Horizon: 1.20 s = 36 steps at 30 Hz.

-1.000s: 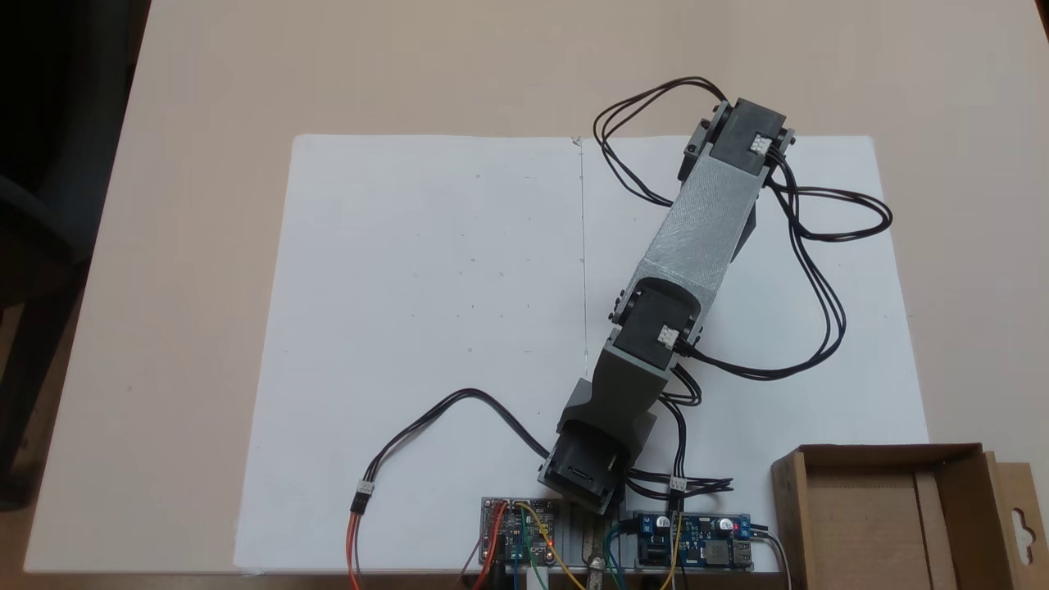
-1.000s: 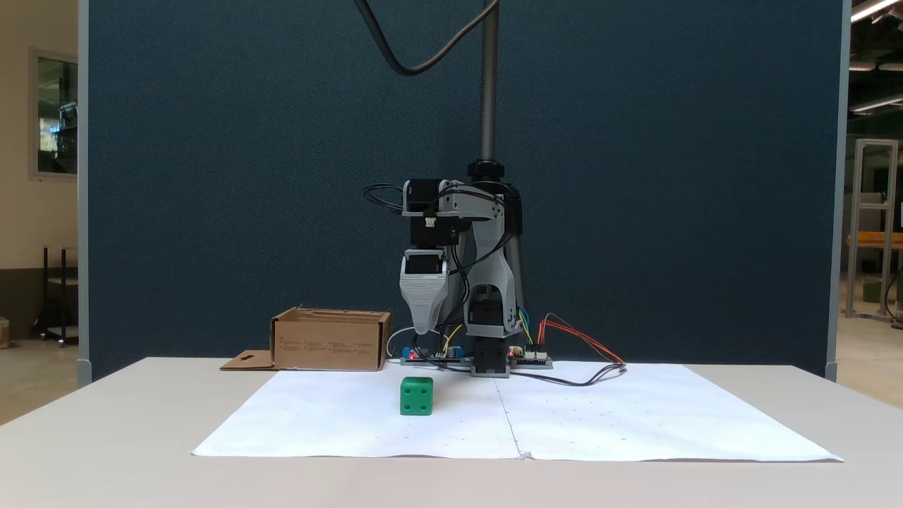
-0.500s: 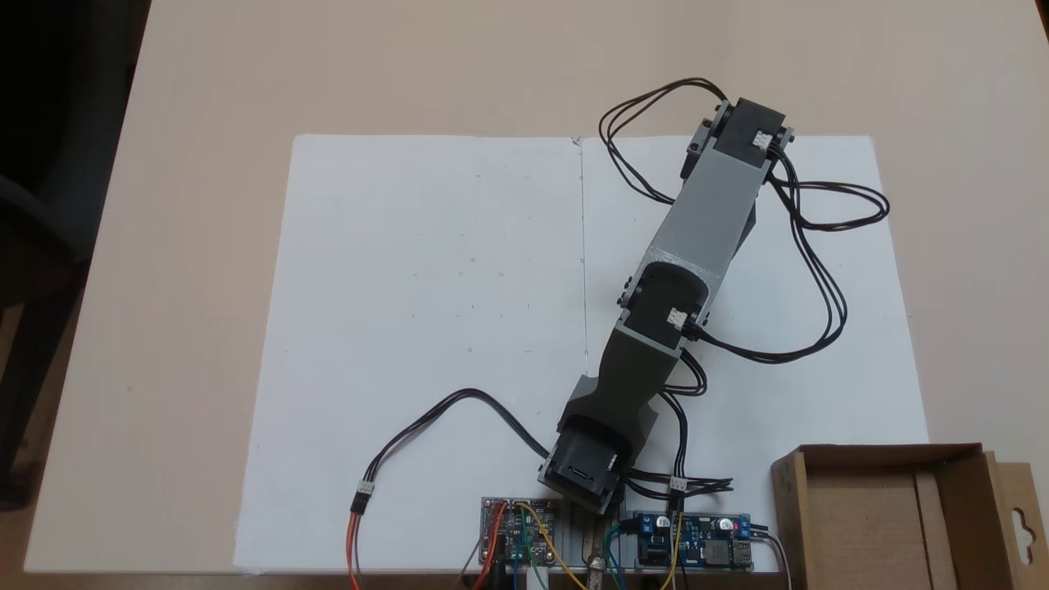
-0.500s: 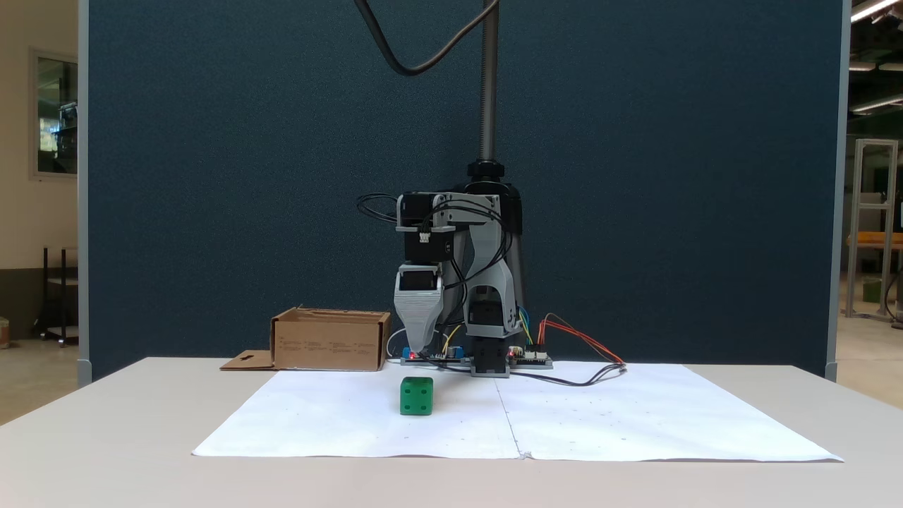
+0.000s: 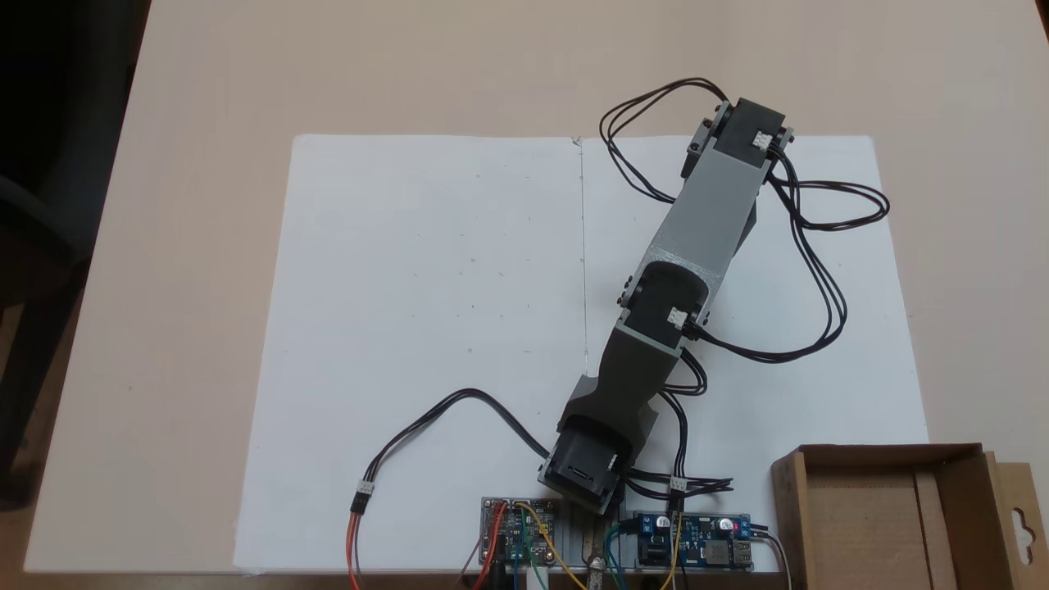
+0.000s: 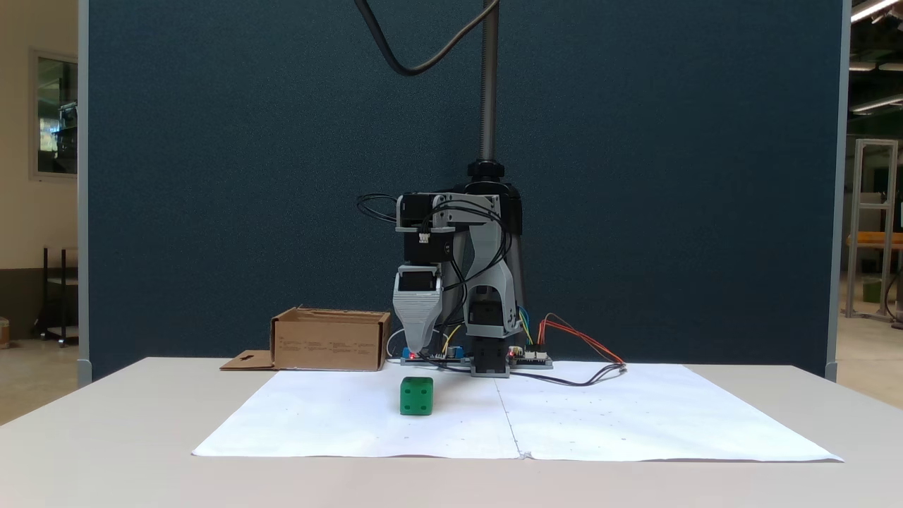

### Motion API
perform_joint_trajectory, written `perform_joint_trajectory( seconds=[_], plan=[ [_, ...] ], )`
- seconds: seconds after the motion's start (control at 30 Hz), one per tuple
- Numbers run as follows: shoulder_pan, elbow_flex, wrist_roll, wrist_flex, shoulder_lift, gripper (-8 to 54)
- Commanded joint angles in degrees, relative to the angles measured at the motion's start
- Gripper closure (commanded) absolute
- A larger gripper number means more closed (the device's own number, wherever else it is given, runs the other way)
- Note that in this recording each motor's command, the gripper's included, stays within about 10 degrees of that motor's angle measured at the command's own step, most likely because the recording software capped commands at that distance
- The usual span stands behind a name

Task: Grasp a green dice and put it in the bin.

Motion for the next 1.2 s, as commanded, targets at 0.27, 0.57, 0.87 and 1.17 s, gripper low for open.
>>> perform_joint_trajectory(
  seconds=[0.27,0.57,0.87,1.17],
  plan=[
    [0.26,2.11,-1.14,-4.57,0.26,2.4],
    [0.7,11.34,-1.14,-11.78,0.26,2.4],
    [0.88,14.85,-1.14,-16.44,0.26,2.5],
    [1.58,16.17,-1.14,-19.51,-0.62,2.5]
  ],
)
